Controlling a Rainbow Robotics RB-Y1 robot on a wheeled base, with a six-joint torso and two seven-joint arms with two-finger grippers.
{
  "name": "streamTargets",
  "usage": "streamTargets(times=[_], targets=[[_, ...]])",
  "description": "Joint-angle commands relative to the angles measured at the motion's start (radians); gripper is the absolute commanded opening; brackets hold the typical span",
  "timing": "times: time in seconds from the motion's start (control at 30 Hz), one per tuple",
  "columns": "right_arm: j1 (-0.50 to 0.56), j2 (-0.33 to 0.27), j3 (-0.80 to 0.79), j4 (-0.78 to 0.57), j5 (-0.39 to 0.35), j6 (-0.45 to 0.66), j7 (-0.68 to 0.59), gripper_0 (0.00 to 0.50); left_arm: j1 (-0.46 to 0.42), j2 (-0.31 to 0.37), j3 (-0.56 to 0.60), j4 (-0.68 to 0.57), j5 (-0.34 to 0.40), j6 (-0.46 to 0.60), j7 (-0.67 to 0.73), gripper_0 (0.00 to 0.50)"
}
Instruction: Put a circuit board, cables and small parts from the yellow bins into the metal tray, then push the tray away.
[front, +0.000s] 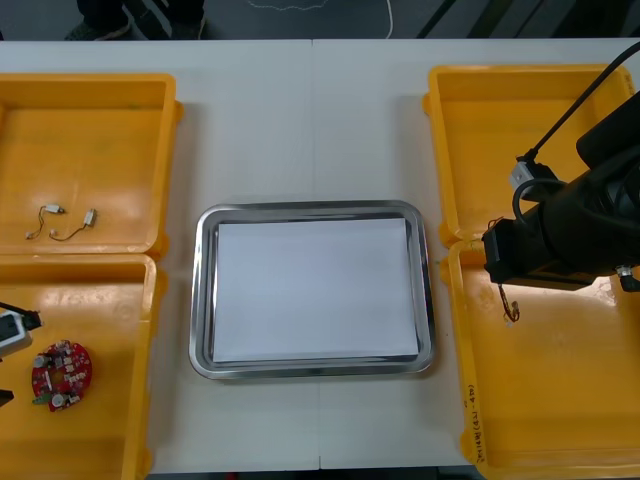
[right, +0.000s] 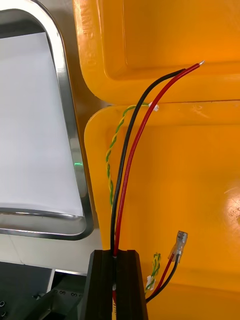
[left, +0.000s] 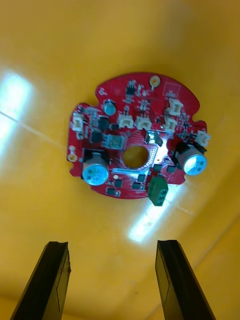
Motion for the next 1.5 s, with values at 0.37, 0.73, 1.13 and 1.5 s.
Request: streamTargets(times=[0.37,0.73,1.13,1.5], targets=[[-0.024,0.006,0.01,-0.029,0.008,0.005,-0.012,0.0,0.15,0.04,-0.076,-0.034,0.03,-0.209,-0.038,0.5],[-0.018,0.006,0.01,-0.027,0.005,0.005,-0.01,0.0,0.16,0.04,-0.118,-0.034,0.027,-0.238,-0.038,0.5],[-0.016,0.006,0.011,-0.029,0.005,0.005,-0.01,0.0,0.17,-0.006,-0.125,-0.034,-0.004,-0.26,-0.038,0.5],[-0.016,0.006,0.01,-0.029,0.007,0.005,-0.01,0.0,0.173,-0.028,-0.131,-0.034,-0.03,-0.261,-0.038,0.5]])
